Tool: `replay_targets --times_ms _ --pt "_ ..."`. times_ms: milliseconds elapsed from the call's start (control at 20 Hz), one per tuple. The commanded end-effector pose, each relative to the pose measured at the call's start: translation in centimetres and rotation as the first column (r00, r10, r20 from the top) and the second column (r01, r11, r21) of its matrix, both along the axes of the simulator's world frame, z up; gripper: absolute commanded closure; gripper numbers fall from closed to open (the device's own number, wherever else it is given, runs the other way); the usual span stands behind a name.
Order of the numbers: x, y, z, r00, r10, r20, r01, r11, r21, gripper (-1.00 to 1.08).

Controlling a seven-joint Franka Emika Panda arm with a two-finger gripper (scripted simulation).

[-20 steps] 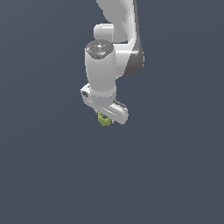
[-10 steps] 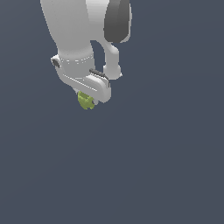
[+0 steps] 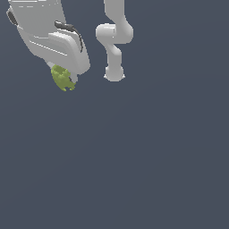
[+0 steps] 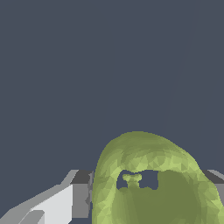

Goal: Pick up the object and move it to a goal position.

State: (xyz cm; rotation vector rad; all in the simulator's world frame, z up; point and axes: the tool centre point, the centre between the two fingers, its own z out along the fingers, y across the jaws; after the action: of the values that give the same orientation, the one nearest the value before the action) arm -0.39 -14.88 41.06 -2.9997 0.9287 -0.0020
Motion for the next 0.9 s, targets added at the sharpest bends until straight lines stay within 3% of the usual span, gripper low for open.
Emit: replay_targets --times_ms 0,400,850 --pt "-0.1 -1.1 2.0 1.000 0.002 -0.002 -0.002 1.000 -0.001 1.08" --pt "0.0 -3.8 6.8 1.000 0.002 -0.002 -0.002 1.000 -0.001 1.08" --pt "0.1 -5.2 9.2 1.000 0.002 -0.002 -0.002 1.000 -0.001 1.08"
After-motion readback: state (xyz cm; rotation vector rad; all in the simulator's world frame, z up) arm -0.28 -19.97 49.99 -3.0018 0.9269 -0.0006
